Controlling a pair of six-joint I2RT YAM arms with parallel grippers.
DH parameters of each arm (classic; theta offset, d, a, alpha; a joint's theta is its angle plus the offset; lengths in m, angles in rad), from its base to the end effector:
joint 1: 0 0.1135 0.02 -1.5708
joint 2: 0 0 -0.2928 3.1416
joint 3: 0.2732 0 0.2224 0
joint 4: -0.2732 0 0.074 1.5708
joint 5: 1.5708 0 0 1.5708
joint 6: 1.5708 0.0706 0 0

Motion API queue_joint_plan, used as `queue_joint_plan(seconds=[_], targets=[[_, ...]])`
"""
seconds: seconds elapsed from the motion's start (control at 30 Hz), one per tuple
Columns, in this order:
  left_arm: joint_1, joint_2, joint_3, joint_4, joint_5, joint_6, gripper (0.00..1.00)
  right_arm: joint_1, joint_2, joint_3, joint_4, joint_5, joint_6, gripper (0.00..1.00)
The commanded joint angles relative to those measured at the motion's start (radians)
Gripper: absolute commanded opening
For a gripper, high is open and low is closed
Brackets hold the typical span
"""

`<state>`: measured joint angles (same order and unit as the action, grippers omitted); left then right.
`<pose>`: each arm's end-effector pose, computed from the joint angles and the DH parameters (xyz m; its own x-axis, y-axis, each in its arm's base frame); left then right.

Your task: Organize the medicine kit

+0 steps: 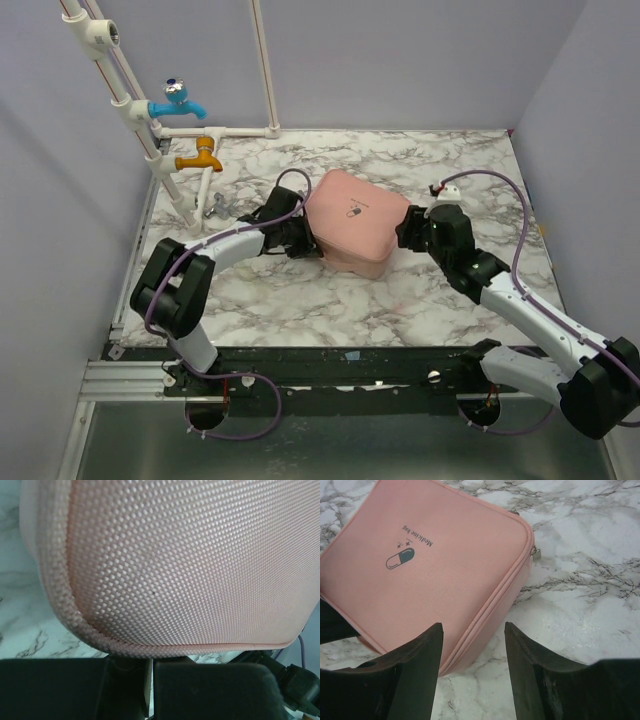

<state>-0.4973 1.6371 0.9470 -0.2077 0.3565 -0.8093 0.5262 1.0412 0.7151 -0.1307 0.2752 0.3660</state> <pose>0.2784 -0.1791 0.2060 -0.9362 -0.2636 -0.2326 -0.0570 0.7667 -0.6395 0.2012 0.0947 0.2918 -0.4537 0.1348 -0.8809 -0.1179 0.9707 0.2093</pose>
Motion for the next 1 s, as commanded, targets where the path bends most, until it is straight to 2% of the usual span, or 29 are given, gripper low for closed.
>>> queue_joint_plan(seconds=[0.0, 0.17, 0.3, 0.57, 0.67, 0.8, 0.97], targets=[[-0.021, 0.052, 0.092, 0.025, -0.018, 0.009, 0.03, -0.004, -0.024, 0.011, -0.055, -0.020, 0.053, 0.58], [-0.024, 0.068, 0.121, -0.010, -0.033, 0.019, 0.20, -0.003, -0.041, -0.010, -0.049, -0.059, 0.075, 0.69], [-0.024, 0.064, 0.149, -0.052, -0.038, 0.034, 0.30, -0.002, -0.046, -0.022, -0.045, -0.065, 0.078, 0.74], [-0.033, -0.002, 0.214, -0.202, -0.062, 0.108, 0.39, -0.002, -0.047, -0.020, -0.043, -0.060, 0.091, 0.78], [-0.046, -0.052, 0.230, -0.278, -0.105, 0.148, 0.41, -0.002, -0.031, -0.005, -0.061, -0.073, 0.101, 0.85], [-0.059, -0.132, 0.231, -0.347, -0.150, 0.190, 0.47, -0.002, -0.019, 0.019, -0.079, -0.105, 0.116, 1.00], [-0.063, -0.263, 0.218, -0.410, -0.212, 0.242, 0.58, -0.003, -0.029, 0.033, -0.072, -0.095, 0.138, 1.00]])
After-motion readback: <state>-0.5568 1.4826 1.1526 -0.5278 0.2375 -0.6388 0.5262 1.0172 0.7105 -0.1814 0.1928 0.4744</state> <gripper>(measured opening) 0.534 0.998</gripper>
